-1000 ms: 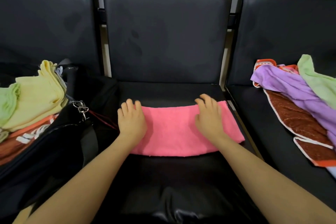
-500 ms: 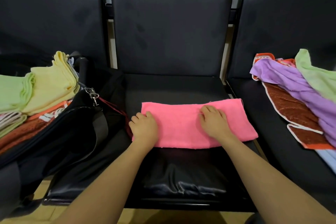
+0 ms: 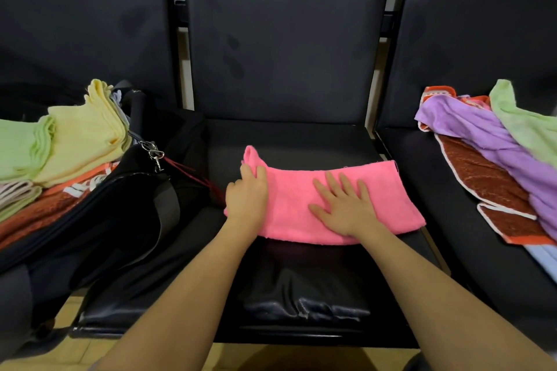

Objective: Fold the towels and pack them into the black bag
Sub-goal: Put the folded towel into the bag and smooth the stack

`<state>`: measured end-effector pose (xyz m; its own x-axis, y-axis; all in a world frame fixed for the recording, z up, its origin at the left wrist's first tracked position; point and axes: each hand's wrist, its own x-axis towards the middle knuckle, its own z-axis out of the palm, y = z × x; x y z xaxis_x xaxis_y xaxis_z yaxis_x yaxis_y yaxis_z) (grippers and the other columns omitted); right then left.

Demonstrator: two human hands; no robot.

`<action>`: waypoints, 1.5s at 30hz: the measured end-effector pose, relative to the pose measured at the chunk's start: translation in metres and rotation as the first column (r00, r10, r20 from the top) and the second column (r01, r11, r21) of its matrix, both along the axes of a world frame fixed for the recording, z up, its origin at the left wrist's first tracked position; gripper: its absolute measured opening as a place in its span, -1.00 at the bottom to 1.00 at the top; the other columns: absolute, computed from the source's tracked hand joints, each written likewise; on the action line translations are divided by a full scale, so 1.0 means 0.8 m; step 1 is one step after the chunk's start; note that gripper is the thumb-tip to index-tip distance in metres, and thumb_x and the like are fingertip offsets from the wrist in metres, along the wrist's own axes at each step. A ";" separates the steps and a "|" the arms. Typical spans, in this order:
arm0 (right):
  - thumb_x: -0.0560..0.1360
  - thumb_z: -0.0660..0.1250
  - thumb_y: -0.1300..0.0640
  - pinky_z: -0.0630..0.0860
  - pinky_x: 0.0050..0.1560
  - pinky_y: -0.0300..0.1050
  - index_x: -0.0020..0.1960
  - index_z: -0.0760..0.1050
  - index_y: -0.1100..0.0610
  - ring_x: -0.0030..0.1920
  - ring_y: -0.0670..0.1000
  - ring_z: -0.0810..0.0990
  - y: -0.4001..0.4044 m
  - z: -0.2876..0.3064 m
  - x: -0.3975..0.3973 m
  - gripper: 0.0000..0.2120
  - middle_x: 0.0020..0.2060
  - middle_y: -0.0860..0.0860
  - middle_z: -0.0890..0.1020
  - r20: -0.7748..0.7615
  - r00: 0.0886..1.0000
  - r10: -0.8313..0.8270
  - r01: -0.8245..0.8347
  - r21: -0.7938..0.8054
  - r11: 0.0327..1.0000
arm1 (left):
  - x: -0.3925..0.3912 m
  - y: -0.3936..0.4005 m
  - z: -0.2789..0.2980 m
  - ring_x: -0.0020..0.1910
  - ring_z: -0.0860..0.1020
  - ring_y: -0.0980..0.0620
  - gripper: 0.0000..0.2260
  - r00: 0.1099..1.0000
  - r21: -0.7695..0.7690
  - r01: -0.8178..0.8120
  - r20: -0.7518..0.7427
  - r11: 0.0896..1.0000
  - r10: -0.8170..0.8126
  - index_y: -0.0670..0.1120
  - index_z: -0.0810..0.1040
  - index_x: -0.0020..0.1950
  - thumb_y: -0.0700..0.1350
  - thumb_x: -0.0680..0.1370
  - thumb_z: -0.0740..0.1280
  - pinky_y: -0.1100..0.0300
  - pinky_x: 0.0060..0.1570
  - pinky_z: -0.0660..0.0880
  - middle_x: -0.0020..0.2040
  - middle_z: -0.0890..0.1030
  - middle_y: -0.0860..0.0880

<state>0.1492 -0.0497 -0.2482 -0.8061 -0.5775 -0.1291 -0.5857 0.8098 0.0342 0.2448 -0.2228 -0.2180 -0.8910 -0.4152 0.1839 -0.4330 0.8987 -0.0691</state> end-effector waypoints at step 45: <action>0.47 0.27 -0.25 0.29 0.24 -0.03 0.26 0.32 0.21 0.24 0.13 0.36 -0.001 0.023 0.023 -0.40 0.23 0.13 0.38 -0.108 0.868 -0.485 0.426 -0.342 0.838 | -0.017 0.051 -0.035 0.29 0.30 -0.23 -0.47 0.984 0.335 -0.121 0.166 0.935 0.068 0.12 -0.11 0.55 0.17 0.63 -0.02 -0.05 0.31 0.20 0.36 0.23 -0.28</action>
